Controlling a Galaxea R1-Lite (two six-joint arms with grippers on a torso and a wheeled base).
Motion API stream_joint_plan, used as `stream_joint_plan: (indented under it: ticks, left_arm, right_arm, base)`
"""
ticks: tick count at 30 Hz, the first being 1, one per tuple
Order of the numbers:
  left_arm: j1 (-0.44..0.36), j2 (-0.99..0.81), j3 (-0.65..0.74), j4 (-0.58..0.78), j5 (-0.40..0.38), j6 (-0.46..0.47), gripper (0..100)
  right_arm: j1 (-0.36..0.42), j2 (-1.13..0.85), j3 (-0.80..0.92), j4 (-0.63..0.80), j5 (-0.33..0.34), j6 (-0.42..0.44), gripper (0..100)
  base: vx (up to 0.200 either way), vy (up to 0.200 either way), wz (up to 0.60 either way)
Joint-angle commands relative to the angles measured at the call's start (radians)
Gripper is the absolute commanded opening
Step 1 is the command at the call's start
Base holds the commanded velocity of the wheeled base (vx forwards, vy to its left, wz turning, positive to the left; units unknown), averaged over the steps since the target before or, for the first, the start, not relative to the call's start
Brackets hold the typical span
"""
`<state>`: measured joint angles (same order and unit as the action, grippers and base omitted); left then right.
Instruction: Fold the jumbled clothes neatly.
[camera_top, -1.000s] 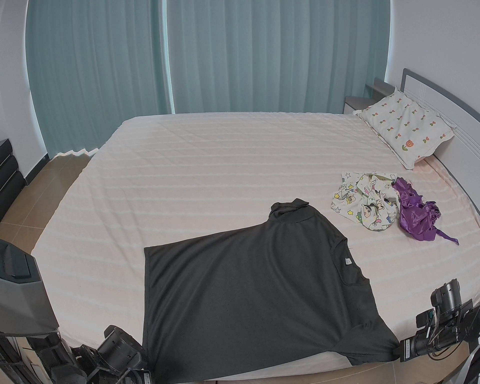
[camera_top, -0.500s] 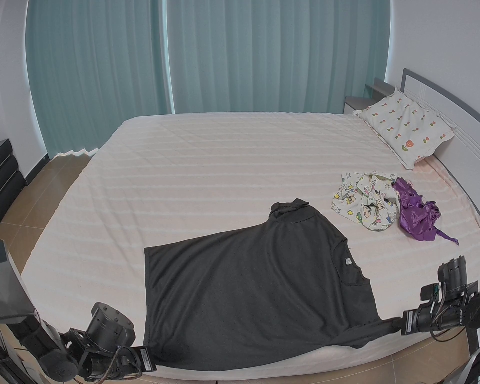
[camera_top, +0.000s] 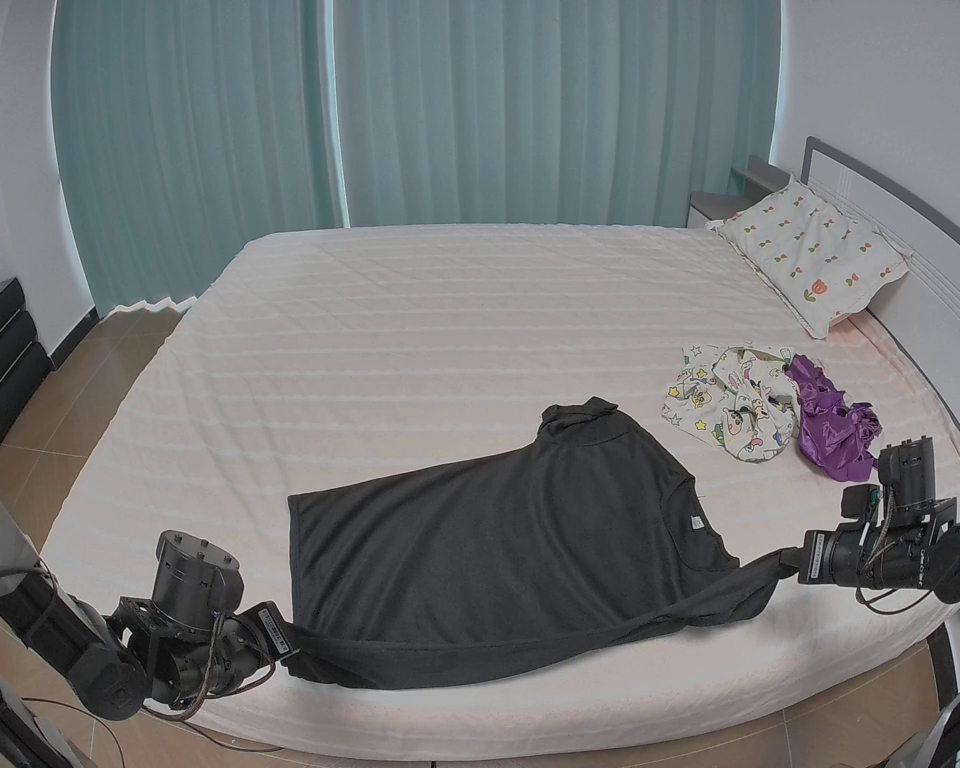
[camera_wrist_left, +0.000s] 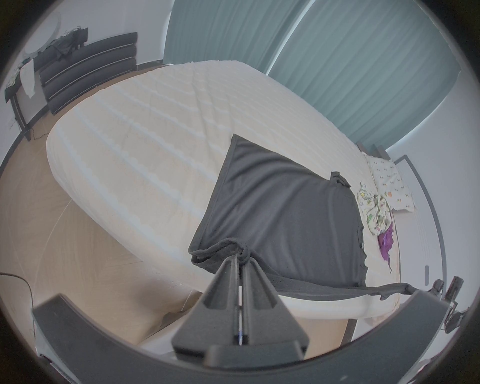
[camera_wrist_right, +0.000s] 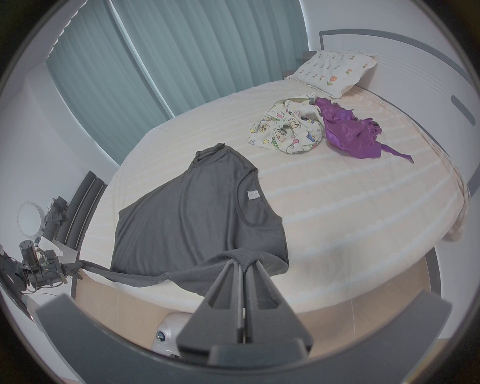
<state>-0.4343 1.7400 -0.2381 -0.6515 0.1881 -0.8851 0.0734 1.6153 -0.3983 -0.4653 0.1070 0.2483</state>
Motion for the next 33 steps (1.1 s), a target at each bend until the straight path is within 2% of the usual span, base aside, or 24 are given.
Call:
stream_joint_plan:
  ticks: [1, 12, 22, 33]
  left_arm:
    - [0.022, 0.004, -0.013, -0.002, 0.001, -0.003, 0]
    - [0.075, 0.141, -0.092, -0.005, -0.001, 0.002, 0]
    - [0.161, 0.316, -0.222, -0.007, -0.002, 0.005, 0]
    - [0.183, 0.406, -0.317, -0.007, -0.004, 0.005, 0]
  right_arm:
    - [0.005, 0.037, -0.039, -0.006, 0.0, 0.0, 0]
    - [0.014, 0.144, -0.143, -0.006, 0.0, -0.004, 0]
    - [0.043, 0.302, -0.301, -0.009, 0.006, 0.003, 0]
    - [0.045, 0.431, -0.419, -0.038, 0.005, 0.039, 0]
  base:
    - [0.0, 0.0, 0.0]
    - [0.0, 0.0, 0.0]
    - [0.0, 0.0, 0.0]
    - [0.0, 0.0, 0.0]
